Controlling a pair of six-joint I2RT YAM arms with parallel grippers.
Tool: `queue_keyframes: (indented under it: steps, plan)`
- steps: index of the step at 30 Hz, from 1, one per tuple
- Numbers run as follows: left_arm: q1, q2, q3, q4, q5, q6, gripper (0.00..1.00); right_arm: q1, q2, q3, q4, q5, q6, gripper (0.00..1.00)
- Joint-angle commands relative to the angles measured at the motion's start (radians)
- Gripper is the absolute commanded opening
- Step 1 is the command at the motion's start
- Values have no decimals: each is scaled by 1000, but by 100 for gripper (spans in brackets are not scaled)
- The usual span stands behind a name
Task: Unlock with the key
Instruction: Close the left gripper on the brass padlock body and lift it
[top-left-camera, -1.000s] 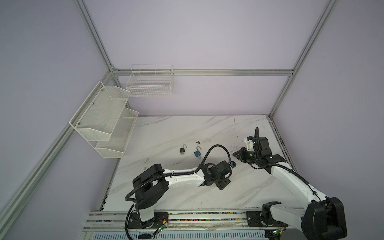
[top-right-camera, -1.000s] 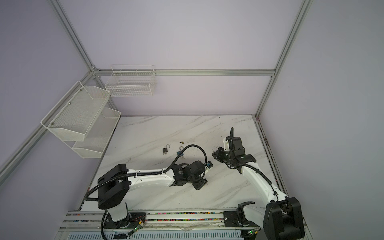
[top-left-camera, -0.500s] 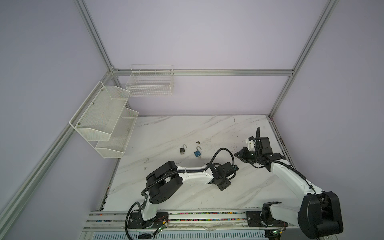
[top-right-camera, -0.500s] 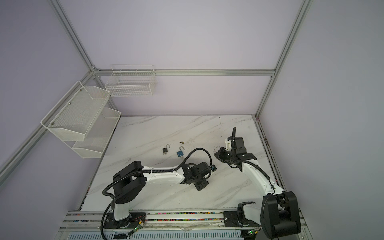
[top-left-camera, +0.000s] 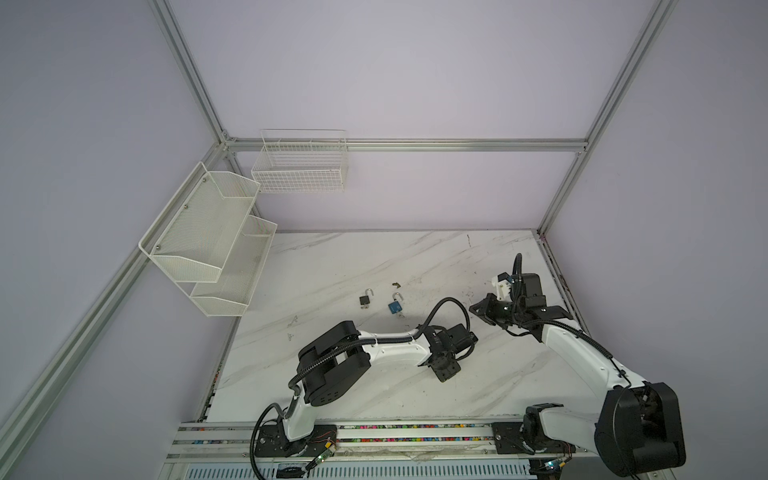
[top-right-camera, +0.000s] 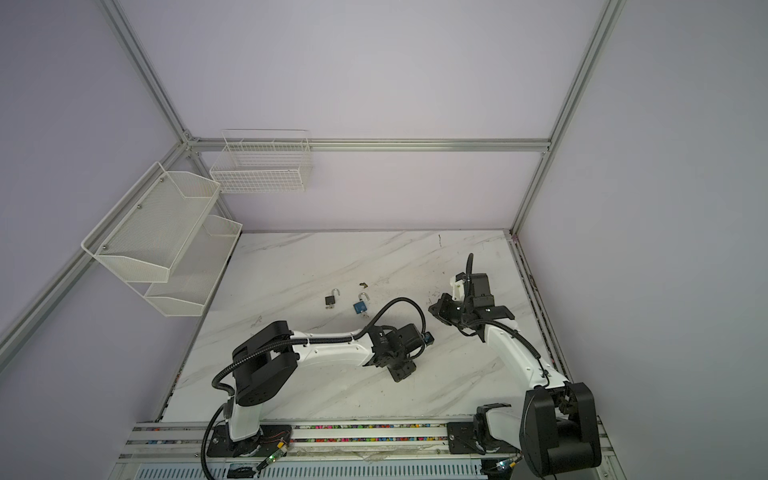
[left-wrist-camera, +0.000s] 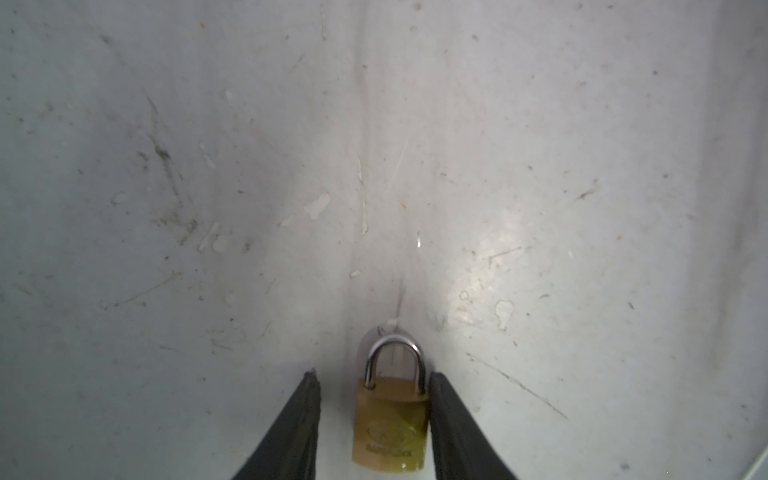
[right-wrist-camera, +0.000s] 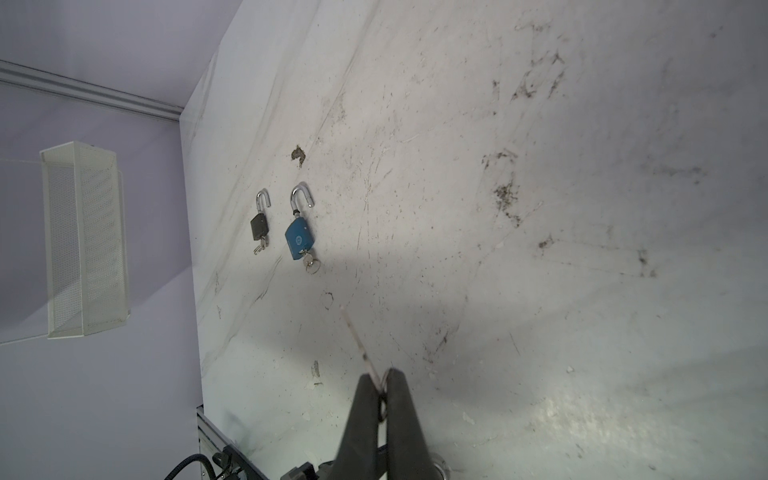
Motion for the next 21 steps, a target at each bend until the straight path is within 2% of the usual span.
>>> queue_keyframes:
  steps: [1, 10, 18, 21]
  plan:
    - [-6, -12, 78, -32, 18, 22, 41, -6, -4, 10, -16, -13, -17, 0]
    - [-5, -1, 82, -41, 43, 16, 41, -10, -23, 3, -19, -16, -11, 0]
    - [-5, 20, 97, -69, 6, 16, 35, -12, -27, 7, -20, -23, -13, 0]
    - [-5, 19, 93, -80, -2, 17, 28, -14, -33, 8, -20, -23, -13, 0]
